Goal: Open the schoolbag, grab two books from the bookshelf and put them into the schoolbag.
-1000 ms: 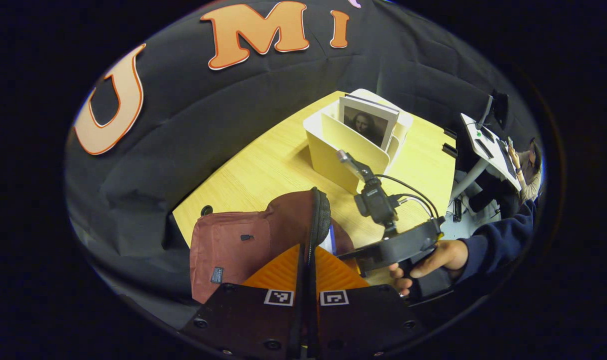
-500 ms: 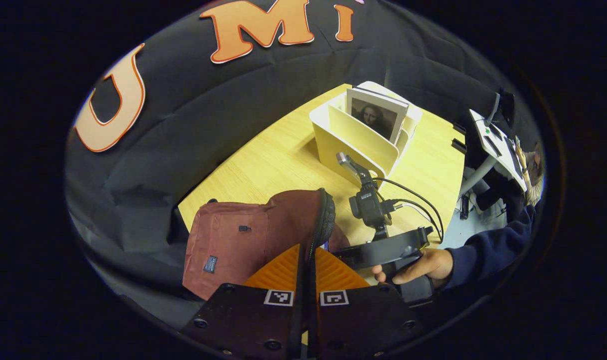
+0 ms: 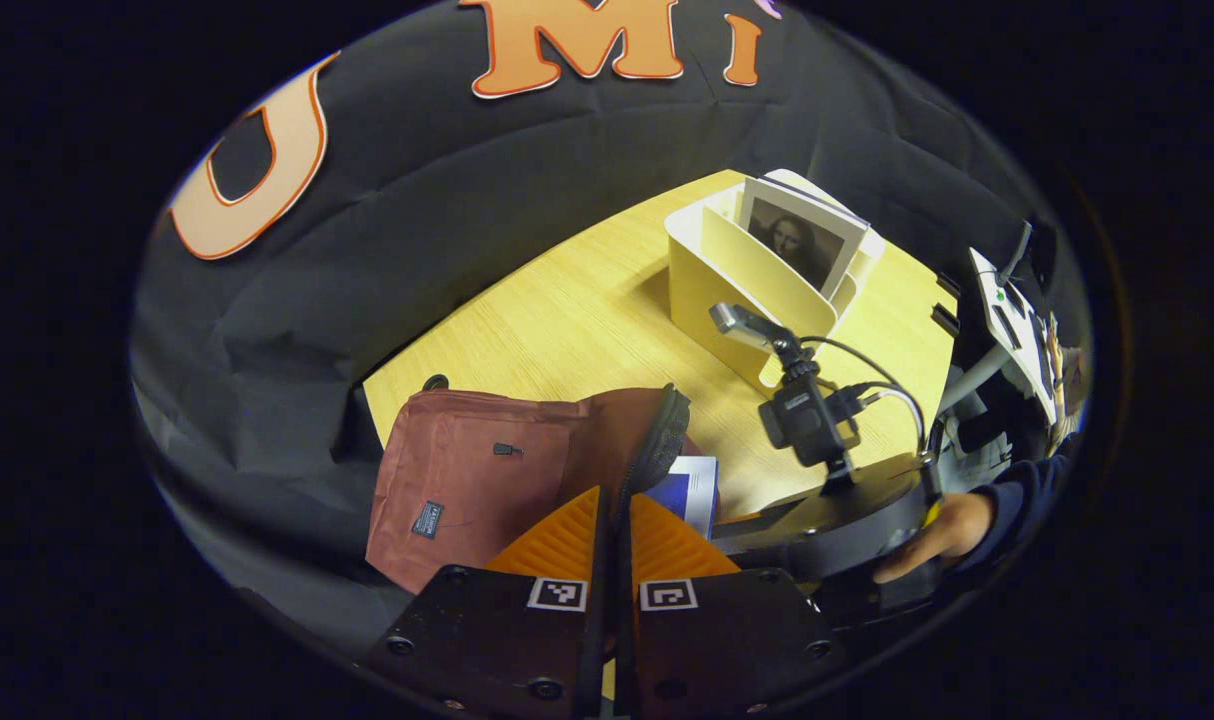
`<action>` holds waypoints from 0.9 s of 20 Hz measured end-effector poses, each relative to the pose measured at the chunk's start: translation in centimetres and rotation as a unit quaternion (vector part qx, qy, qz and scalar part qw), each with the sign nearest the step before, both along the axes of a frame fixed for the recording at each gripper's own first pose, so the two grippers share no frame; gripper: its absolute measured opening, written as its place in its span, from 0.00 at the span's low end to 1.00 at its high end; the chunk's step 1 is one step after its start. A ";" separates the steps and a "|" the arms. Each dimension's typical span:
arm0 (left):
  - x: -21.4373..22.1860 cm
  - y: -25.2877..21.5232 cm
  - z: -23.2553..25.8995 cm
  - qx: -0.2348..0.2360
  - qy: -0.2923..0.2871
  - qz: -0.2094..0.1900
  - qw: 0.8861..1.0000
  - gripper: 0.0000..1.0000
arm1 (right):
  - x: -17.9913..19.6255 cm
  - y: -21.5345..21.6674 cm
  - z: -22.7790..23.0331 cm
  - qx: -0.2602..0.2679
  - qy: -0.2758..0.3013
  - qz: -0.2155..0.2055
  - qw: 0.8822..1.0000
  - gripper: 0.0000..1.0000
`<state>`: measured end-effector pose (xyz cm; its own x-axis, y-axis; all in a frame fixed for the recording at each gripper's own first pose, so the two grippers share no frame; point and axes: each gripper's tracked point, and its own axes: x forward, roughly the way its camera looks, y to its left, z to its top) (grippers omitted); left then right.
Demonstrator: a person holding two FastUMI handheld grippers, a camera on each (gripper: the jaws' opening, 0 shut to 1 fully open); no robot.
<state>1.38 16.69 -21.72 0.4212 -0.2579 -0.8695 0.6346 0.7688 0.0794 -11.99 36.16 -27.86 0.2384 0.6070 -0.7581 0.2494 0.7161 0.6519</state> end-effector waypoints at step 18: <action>0.3 -2.8 0.3 -0.004 -0.003 0.003 1.000 0.05 | 3.5 -22.0 12.8 -0.192 -0.112 0.057 0.973 0.98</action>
